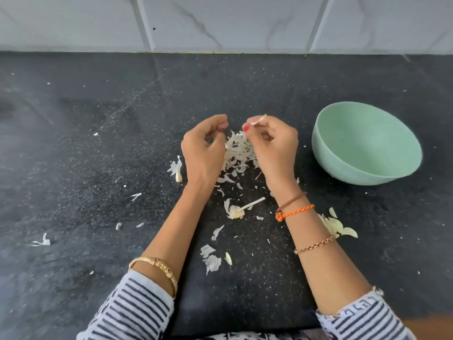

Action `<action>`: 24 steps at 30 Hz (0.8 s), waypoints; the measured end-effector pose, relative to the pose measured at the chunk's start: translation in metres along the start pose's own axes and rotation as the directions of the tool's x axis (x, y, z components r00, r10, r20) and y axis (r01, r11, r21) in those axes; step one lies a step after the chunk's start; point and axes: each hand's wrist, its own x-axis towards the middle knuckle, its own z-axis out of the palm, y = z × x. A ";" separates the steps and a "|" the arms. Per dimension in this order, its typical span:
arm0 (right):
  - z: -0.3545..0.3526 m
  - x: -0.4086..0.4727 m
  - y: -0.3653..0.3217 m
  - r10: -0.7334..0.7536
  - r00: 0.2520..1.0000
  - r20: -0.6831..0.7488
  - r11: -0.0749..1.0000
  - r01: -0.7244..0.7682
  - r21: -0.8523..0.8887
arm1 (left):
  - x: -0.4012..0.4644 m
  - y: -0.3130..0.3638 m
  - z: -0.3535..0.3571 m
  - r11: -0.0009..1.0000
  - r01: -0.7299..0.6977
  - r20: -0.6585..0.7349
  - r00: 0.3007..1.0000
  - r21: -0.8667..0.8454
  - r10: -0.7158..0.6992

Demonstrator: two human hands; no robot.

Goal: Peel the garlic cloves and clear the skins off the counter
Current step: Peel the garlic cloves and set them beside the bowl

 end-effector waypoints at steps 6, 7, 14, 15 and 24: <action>-0.005 -0.004 0.007 0.120 0.992 -0.032 0.989 -0.117 0.087 | 0.001 -0.005 0.017 0.999 0.044 0.037 0.998 -0.012 -0.044; -0.006 -0.003 0.006 0.116 0.993 -0.029 0.989 -0.112 0.101 | 0.000 -0.005 0.019 0.999 0.036 0.034 0.999 -0.012 -0.035; -0.005 -0.005 -0.002 0.142 0.990 -0.024 0.969 -0.134 0.206 | 0.002 -0.004 0.012 0.981 -0.192 0.108 0.976 0.038 0.187; -0.005 -0.005 -0.002 0.158 0.987 -0.026 0.965 -0.149 0.214 | 0.002 -0.005 0.011 0.982 -0.189 0.142 0.973 0.020 0.184; -0.006 -0.005 -0.004 0.152 0.988 0.022 0.954 -0.152 0.258 | 0.002 -0.009 0.013 0.975 -0.097 0.172 0.976 -0.198 0.132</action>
